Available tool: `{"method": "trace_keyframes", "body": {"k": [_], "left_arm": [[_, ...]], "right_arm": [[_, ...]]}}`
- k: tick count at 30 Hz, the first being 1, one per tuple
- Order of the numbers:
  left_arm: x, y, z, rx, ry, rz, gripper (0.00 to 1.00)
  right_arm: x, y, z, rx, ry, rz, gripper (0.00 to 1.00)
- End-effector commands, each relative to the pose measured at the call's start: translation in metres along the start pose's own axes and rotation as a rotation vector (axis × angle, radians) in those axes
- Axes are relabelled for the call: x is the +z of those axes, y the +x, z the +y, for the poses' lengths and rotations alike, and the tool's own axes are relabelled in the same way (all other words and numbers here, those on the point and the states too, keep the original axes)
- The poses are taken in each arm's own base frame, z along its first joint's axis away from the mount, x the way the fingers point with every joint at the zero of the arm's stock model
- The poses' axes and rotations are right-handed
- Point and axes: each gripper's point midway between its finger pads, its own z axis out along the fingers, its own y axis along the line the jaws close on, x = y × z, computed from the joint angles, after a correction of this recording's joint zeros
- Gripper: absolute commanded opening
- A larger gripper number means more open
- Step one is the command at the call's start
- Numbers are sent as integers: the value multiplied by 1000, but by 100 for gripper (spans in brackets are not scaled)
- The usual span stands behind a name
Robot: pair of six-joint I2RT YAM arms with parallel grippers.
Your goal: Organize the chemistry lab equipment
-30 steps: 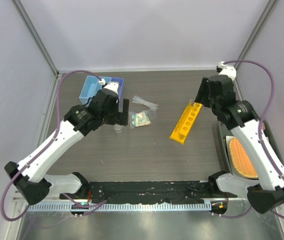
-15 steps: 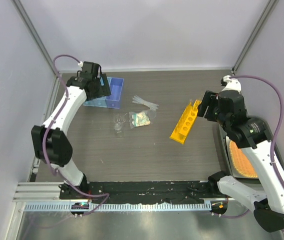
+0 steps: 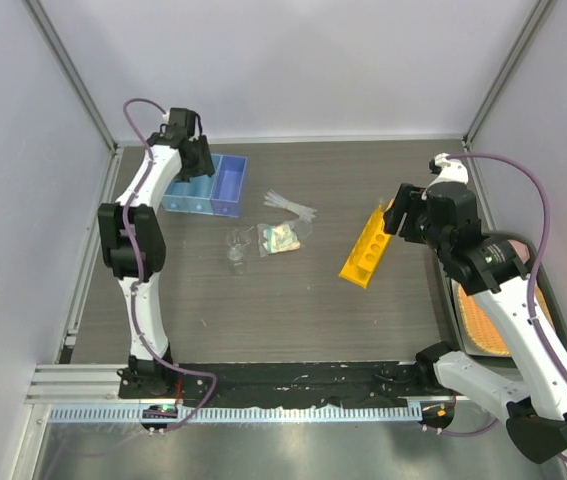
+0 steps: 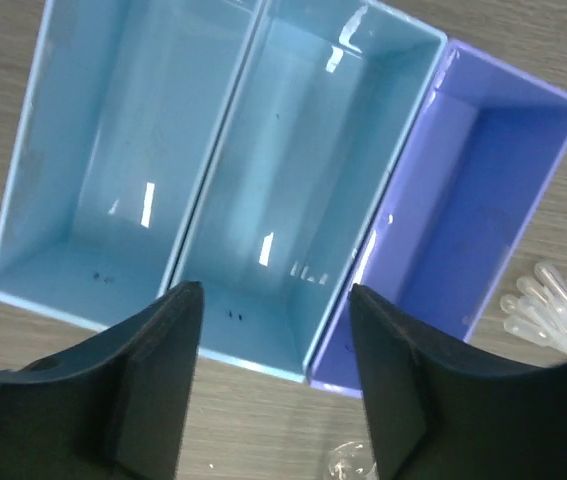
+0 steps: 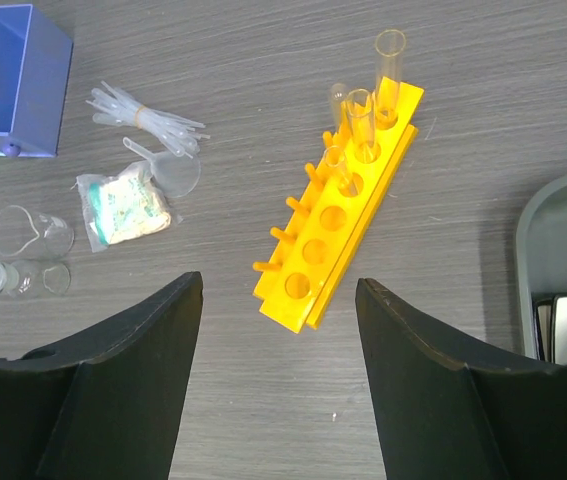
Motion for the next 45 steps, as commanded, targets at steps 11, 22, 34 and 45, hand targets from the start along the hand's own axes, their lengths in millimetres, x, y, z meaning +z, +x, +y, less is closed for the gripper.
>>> {"method": "trace_keyframes", "body": {"k": [11,22,34,45], "left_arm": [[35,-20,7,14,31,-1,66],[61,5,21,-12,-11,52,61],[65,58,28,-96,-37,165,0],[34,108,22,-98,-81,205,0]], "right_arm": [[23,-7,25,14,-54,-22,68],[25,4,33,-4,-57,-9,68],[12,8,34,-3,-67,-21,68],[-7,7,30,1,-93,-38,68]]}}
